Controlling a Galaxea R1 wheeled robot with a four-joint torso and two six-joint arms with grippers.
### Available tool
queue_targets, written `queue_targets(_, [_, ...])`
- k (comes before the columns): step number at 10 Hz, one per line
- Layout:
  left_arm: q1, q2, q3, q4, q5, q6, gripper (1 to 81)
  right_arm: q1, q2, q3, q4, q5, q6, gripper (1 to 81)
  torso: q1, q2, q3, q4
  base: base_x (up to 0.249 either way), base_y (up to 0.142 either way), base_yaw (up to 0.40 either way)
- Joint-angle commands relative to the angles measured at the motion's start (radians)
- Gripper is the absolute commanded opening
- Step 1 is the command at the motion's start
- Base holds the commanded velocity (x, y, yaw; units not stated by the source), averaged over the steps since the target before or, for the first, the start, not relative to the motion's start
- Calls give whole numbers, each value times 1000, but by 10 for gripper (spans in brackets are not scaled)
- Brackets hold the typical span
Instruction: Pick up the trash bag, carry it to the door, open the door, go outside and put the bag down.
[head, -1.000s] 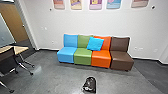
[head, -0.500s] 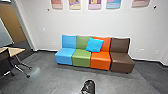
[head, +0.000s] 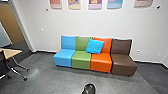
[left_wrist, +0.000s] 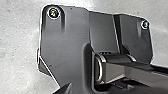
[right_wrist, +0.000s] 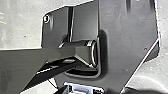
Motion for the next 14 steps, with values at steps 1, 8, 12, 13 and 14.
queue_targets(1, [-35, -6, 4, -4, 59, 3, 811, 28, -10, 9, 5, -59, -1, 811, 0, 0, 0, 0, 190, 0, 0])
queue_targets(8, [-32, -6, 4, -7, 57, 3, 811, 37, -13, 8, 12, -59, 10, 811, 0, 0, 0, 0, 188, 0, 0])
queue_targets(12, [-32, -6, 4, -5, 57, 3, 811, 34, -13, 8, 5, -59, 5, 811, 0, 0, 0, 0, 179, 0, 0])
queue_targets(13, [-32, -6, 4, -5, 59, 3, 811, 32, -13, 8, 4, -59, 4, 811, 0, 0, 0, 0, 177, 0, 0])
queue_targets(14, [-32, -6, 4, -7, 57, 3, 811, 32, -13, 8, 4, -59, 4, 811, 0, 0, 0, 0, 168, 0, 0])
